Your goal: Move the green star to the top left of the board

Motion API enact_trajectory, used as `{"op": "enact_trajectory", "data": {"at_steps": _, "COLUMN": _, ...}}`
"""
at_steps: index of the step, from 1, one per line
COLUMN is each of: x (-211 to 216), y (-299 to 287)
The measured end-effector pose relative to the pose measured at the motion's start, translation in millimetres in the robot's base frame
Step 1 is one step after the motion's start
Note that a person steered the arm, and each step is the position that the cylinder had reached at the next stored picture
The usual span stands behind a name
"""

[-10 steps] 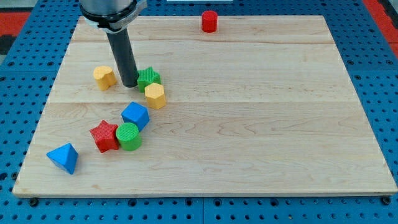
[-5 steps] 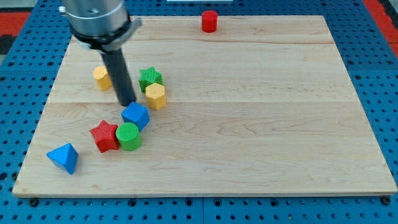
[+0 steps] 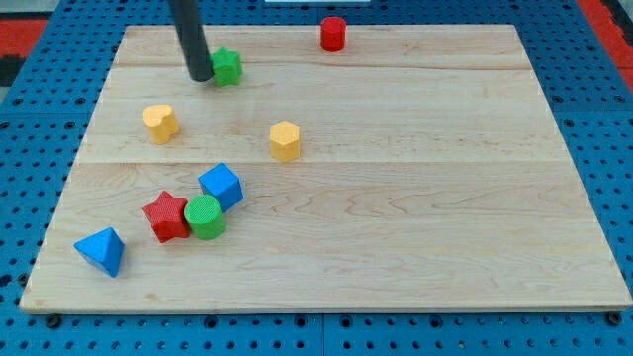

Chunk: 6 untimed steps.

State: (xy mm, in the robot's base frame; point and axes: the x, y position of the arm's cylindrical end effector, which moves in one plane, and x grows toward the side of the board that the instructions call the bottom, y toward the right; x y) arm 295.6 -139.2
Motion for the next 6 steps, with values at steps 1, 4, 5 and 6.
{"op": "enact_trajectory", "data": {"at_steps": 1, "x": 23, "y": 31}}
{"op": "enact_trajectory", "data": {"at_steps": 4, "x": -66, "y": -9}}
{"op": "enact_trajectory", "data": {"at_steps": 5, "x": -27, "y": 59}}
{"op": "enact_trajectory", "data": {"at_steps": 6, "x": 19, "y": 82}}
